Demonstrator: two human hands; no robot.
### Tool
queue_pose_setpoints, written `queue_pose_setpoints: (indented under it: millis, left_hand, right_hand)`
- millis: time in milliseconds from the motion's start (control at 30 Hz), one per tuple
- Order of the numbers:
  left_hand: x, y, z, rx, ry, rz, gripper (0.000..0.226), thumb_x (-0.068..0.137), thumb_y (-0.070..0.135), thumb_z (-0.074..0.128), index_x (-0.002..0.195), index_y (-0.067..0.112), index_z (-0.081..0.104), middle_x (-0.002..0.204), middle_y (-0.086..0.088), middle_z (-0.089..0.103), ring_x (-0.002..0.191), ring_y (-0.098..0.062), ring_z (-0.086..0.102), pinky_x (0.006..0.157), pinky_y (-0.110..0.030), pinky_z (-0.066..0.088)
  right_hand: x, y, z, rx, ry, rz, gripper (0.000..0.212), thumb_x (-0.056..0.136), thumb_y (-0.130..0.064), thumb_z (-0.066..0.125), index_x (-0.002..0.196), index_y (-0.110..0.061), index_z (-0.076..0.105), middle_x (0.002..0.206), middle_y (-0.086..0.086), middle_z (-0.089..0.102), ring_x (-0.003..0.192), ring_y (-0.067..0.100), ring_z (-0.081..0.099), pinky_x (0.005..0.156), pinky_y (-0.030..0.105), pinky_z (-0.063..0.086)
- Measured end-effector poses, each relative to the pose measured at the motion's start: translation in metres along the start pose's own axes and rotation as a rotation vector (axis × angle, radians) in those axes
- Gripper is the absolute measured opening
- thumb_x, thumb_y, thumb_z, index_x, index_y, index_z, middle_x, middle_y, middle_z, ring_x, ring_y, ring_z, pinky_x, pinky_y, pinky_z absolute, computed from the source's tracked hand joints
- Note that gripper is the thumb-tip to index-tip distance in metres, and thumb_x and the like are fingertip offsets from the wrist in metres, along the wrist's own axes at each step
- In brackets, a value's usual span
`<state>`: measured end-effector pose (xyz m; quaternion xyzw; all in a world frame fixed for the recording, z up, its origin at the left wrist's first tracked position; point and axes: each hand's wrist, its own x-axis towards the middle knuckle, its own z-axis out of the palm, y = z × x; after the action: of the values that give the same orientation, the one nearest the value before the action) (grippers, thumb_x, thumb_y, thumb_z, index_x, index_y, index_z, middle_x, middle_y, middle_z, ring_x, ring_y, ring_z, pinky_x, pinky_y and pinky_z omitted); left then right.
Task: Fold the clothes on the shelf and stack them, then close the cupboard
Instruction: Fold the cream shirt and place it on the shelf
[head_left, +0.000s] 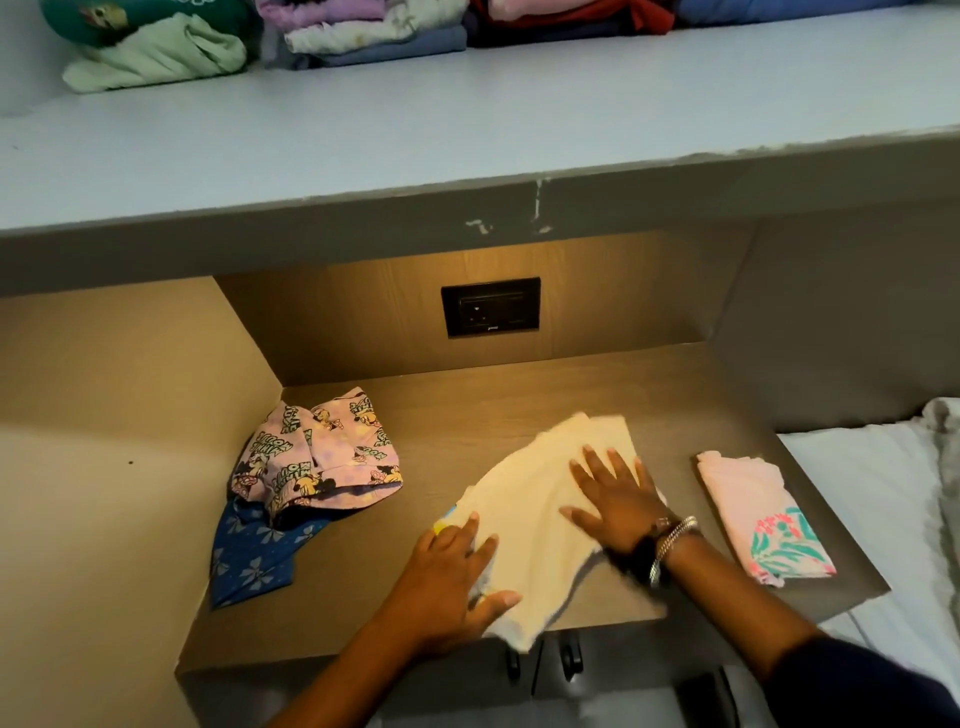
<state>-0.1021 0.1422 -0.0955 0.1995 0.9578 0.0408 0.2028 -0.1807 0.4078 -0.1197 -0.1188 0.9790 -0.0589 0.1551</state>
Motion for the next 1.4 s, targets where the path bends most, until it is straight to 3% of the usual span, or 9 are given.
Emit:
queue_pose_setpoints:
  millis: [200, 400, 533, 667, 800, 967, 1100, 1233, 1400]
  left_hand:
    - [-0.021, 0.038, 0.004, 0.093, -0.141, 0.184, 0.099, 0.08, 0.077, 0.045, 0.154, 0.029, 0.002, 0.164, -0.003, -0.002, 0.149, -0.028, 0.002, 0.118, -0.049, -0.003]
    - [-0.021, 0.024, 0.033, 0.096, -0.013, 0.257, 0.092, 0.088, 0.041, 0.061, 0.155, 0.026, -0.001, 0.164, 0.0, -0.009, 0.15, -0.02, -0.008, 0.118, -0.039, -0.011]
    - [-0.015, 0.011, 0.041, 0.176, 0.195, 0.394, 0.07, 0.07, 0.032, 0.078, 0.136, 0.026, 0.053, 0.145, -0.004, 0.052, 0.128, -0.021, 0.055, 0.108, -0.038, 0.036]
    - [-0.01, 0.008, 0.043, -0.036, 0.373, 0.492, 0.039, 0.076, 0.019, 0.062, 0.114, 0.023, 0.068, 0.123, -0.001, 0.069, 0.109, -0.018, 0.066, 0.093, -0.034, 0.054]
    - [-0.018, 0.016, 0.027, -0.555, 0.282, 0.265, 0.028, 0.089, 0.017, 0.054, 0.111, 0.019, 0.071, 0.108, 0.006, 0.072, 0.097, -0.007, 0.063, 0.086, -0.021, 0.051]
    - [-0.013, 0.023, 0.021, -0.957, 0.262, -0.062, 0.033, 0.089, 0.032, 0.067, 0.068, 0.009, 0.055, 0.06, 0.001, 0.047, 0.057, -0.009, 0.043, 0.056, -0.027, 0.039]
    - [0.002, 0.028, 0.022, -1.069, 0.263, -0.239, 0.017, 0.086, 0.022, 0.072, 0.089, 0.011, 0.06, 0.066, -0.004, 0.05, 0.059, -0.013, 0.049, 0.054, -0.026, 0.047]
    - [0.003, 0.038, 0.027, -0.782, 0.366, -0.272, 0.06, 0.084, 0.027, 0.073, 0.136, 0.027, 0.042, 0.095, 0.005, 0.06, 0.085, -0.009, 0.058, 0.071, -0.017, 0.045]
    - [0.003, 0.033, 0.043, -0.069, 0.797, 0.249, 0.023, 0.075, 0.02, 0.079, 0.095, 0.021, 0.067, 0.098, 0.0, 0.065, 0.088, -0.015, 0.059, 0.077, -0.028, 0.05]
  right_hand:
    - [0.041, -0.011, -0.036, -0.201, 0.105, -0.215, 0.061, 0.096, -0.037, 0.044, 0.149, -0.033, 0.015, 0.162, 0.001, 0.002, 0.148, 0.028, 0.0, 0.116, 0.051, -0.002]
    - [-0.068, -0.031, 0.02, -0.087, 0.187, -0.511, 0.074, 0.088, -0.069, 0.032, 0.147, -0.024, 0.03, 0.16, 0.002, 0.016, 0.146, 0.024, 0.013, 0.119, 0.05, 0.012]
    - [-0.099, -0.008, 0.063, -0.197, 0.155, -0.463, 0.092, 0.074, -0.059, 0.06, 0.149, -0.019, 0.025, 0.158, 0.007, 0.022, 0.144, 0.024, 0.019, 0.114, 0.046, 0.023]
    - [-0.103, 0.0, 0.061, -0.061, 0.315, -0.508, 0.064, 0.073, -0.021, 0.067, 0.133, -0.02, 0.047, 0.141, 0.006, 0.052, 0.129, 0.024, 0.049, 0.098, 0.044, 0.049]
    - [-0.112, -0.004, 0.054, 0.272, 0.397, -0.411, 0.04, 0.081, -0.021, 0.049, 0.119, -0.024, 0.059, 0.12, -0.002, 0.068, 0.113, 0.015, 0.062, 0.097, 0.034, 0.048]
    - [-0.103, -0.005, 0.034, 0.642, 0.307, -0.228, 0.019, 0.083, -0.047, 0.058, 0.085, -0.031, 0.069, 0.086, -0.019, 0.067, 0.083, 0.0, 0.062, 0.074, 0.022, 0.048]
    - [-0.092, 0.0, 0.037, 0.64, 0.293, -0.055, 0.022, 0.075, -0.047, 0.066, 0.086, -0.028, 0.068, 0.085, -0.01, 0.062, 0.086, 0.011, 0.057, 0.075, 0.024, 0.044]
    - [-0.096, 0.001, 0.047, 0.595, 0.315, 0.104, 0.042, 0.078, -0.019, 0.072, 0.118, -0.018, 0.06, 0.095, -0.001, 0.058, 0.094, 0.021, 0.054, 0.084, 0.037, 0.049]
    - [-0.111, -0.007, 0.046, 0.044, 0.532, -0.238, 0.06, 0.06, -0.011, 0.079, 0.114, -0.028, 0.061, 0.123, 0.005, 0.059, 0.11, 0.025, 0.053, 0.085, 0.043, 0.049]
